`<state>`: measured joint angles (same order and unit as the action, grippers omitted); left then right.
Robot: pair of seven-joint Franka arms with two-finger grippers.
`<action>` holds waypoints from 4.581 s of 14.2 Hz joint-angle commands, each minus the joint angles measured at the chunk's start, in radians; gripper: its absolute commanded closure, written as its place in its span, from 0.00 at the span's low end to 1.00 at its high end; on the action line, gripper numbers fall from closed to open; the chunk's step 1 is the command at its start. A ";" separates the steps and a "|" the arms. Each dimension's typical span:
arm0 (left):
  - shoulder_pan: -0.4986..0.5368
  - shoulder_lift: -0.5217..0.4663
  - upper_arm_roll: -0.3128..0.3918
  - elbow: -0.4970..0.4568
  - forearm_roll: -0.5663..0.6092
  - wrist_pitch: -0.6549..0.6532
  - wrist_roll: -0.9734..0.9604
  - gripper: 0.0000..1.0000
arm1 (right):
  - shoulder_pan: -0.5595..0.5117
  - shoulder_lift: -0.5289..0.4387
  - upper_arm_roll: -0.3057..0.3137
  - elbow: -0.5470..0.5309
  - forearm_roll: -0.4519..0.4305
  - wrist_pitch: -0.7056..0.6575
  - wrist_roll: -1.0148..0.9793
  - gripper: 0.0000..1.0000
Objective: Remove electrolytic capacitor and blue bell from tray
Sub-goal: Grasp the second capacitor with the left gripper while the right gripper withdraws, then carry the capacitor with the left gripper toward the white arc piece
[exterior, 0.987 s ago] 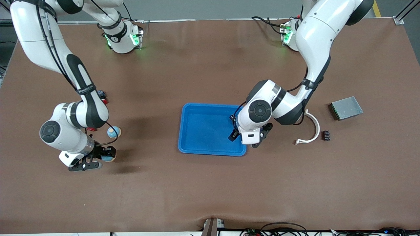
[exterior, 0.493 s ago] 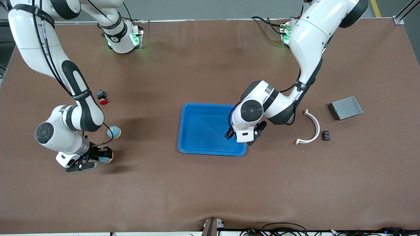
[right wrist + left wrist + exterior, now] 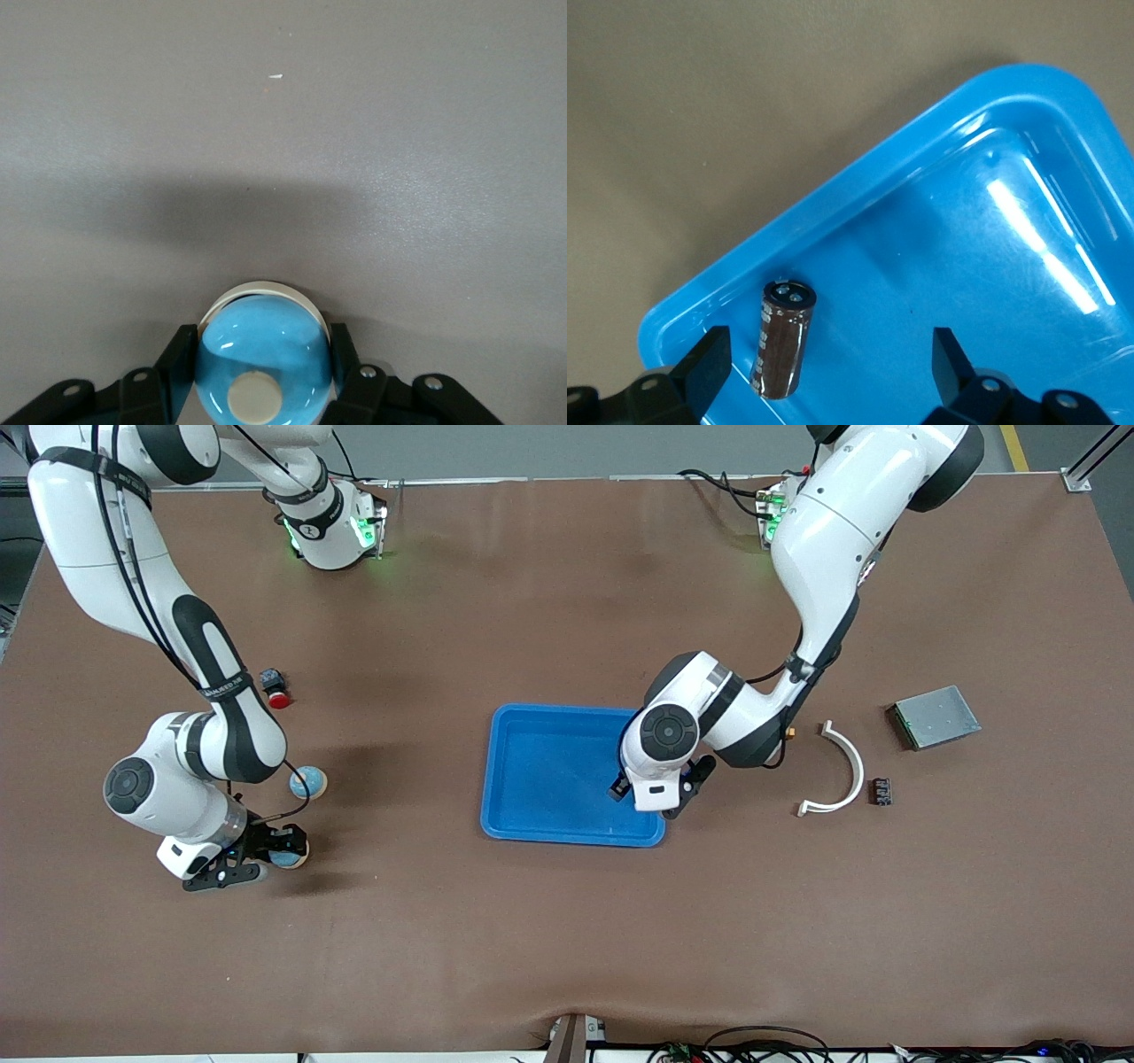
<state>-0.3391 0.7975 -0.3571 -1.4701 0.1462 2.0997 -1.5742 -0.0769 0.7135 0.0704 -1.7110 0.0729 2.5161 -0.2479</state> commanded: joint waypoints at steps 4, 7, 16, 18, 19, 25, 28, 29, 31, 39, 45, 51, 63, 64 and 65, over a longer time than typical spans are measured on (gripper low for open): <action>-0.032 -0.001 0.010 -0.027 0.027 0.019 -0.044 0.00 | -0.020 0.014 0.012 0.002 0.005 0.027 -0.022 1.00; -0.043 0.011 0.012 -0.029 0.027 0.019 -0.046 0.00 | -0.023 0.020 0.012 0.001 0.005 0.056 -0.022 0.00; -0.043 0.028 0.012 -0.062 0.070 0.020 -0.066 0.00 | -0.012 -0.012 0.012 0.004 0.005 0.020 -0.016 0.00; -0.049 0.028 0.012 -0.061 0.070 0.026 -0.076 0.00 | -0.009 -0.035 0.012 0.024 0.005 -0.055 -0.013 0.00; -0.051 0.028 0.012 -0.056 0.070 0.026 -0.105 0.00 | -0.007 -0.058 0.012 0.033 0.005 -0.097 -0.011 0.00; -0.054 0.026 0.012 -0.052 0.072 0.028 -0.119 0.90 | 0.031 -0.195 0.012 0.071 0.004 -0.308 0.048 0.00; -0.054 0.028 0.014 -0.052 0.087 0.026 -0.118 1.00 | 0.040 -0.264 0.017 0.108 -0.045 -0.431 0.131 0.00; -0.054 0.026 0.012 -0.052 0.111 0.026 -0.119 1.00 | 0.043 -0.281 0.020 0.132 -0.050 -0.486 0.145 0.00; -0.051 0.020 0.012 -0.050 0.115 0.025 -0.112 1.00 | 0.052 -0.308 0.019 0.209 -0.050 -0.610 0.176 0.00; -0.011 -0.083 0.010 0.010 0.110 -0.061 0.037 1.00 | 0.037 -0.388 0.012 0.384 -0.048 -0.884 0.261 0.00; 0.074 -0.150 0.000 0.004 0.099 -0.165 0.336 1.00 | 0.000 -0.465 0.020 0.404 -0.042 -0.961 0.295 0.00; 0.184 -0.204 -0.002 -0.025 0.085 -0.283 0.624 1.00 | -0.058 -0.500 0.012 0.407 -0.041 -1.024 0.279 0.00; 0.405 -0.391 0.001 -0.435 0.119 0.032 0.999 1.00 | -0.073 -0.594 0.014 0.344 -0.036 -1.057 0.311 0.00; 0.410 -0.388 0.000 -0.462 0.157 0.063 1.000 1.00 | -0.073 -0.600 0.014 0.340 -0.035 -1.059 0.309 0.00; 0.431 -0.388 0.000 -0.496 0.183 0.100 1.000 1.00 | -0.072 -0.602 0.014 0.337 -0.035 -1.060 0.311 0.00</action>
<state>0.0664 0.4503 -0.3503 -1.8715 0.2786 2.1296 -0.5849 -0.1311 0.1575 0.0705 -1.3256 0.0373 1.4557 0.0491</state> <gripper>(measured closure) 0.674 0.000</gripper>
